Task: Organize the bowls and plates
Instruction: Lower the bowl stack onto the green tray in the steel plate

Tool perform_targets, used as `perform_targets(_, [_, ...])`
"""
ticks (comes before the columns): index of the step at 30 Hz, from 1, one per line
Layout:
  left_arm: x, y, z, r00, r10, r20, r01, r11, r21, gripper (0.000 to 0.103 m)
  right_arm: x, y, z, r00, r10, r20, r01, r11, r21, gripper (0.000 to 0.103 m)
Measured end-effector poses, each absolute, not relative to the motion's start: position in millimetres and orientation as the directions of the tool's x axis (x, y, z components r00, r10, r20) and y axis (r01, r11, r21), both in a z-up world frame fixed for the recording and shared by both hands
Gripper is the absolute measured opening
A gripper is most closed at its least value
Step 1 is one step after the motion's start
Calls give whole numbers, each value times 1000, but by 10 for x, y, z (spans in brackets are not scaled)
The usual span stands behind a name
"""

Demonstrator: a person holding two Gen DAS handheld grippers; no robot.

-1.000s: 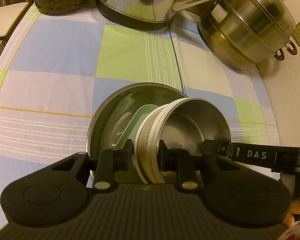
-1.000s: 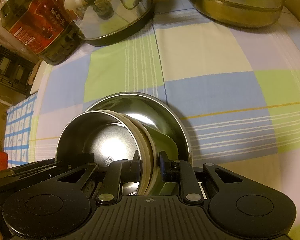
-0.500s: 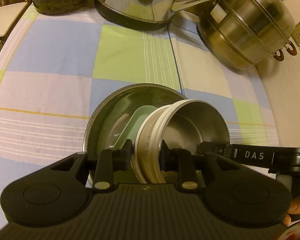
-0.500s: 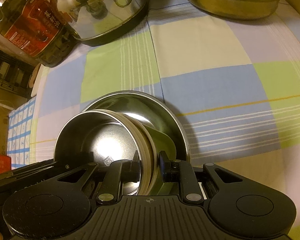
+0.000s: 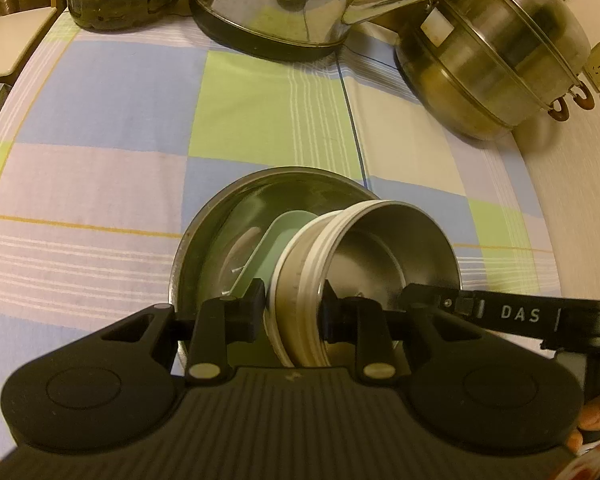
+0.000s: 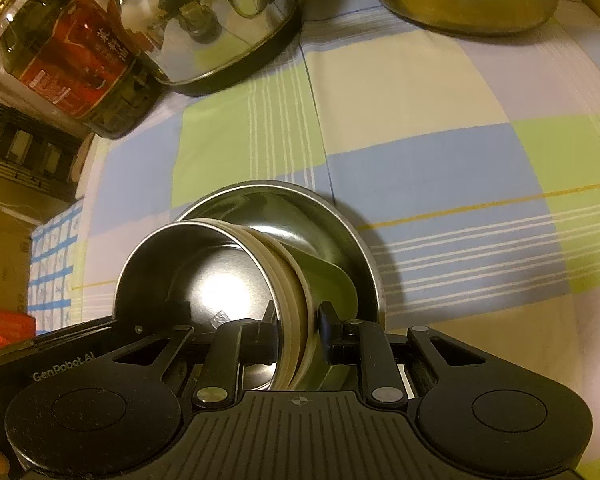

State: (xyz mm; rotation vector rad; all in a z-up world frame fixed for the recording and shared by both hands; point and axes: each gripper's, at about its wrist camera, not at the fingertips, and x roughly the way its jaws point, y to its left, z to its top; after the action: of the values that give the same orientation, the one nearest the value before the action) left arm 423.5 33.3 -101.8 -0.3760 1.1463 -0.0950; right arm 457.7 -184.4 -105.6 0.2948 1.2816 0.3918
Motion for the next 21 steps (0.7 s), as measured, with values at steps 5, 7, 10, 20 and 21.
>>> perform_targets(5, [4222, 332, -978, 434, -260, -862, -108, 935, -337, 24, 4544, -1901, -978, 271, 464, -844, -133, 886, 444, 22])
perform_targets(7, [4218, 323, -942, 445, -248, -860, -100, 941, -323, 24, 4531, -1922, -955, 284, 473, -834, -140, 881, 452, 23])
perform_targets(10, [4186, 329, -874, 464, -240, -853, -83, 947, -311, 24, 4487, -1964, -934, 301, 486, -820, -140, 873, 467, 24])
perform_targets(20, [4096, 328, -794, 487, -258, -835, -32, 950, -312, 12, 4267, -2148, -922, 367, 547, -752, -93, 826, 555, 24])
perform_targets(21, [4101, 326, -804, 481, -267, -835, -31, 947, -321, 10, 4267, -2163, -939, 368, 555, -746, -86, 819, 567, 24])
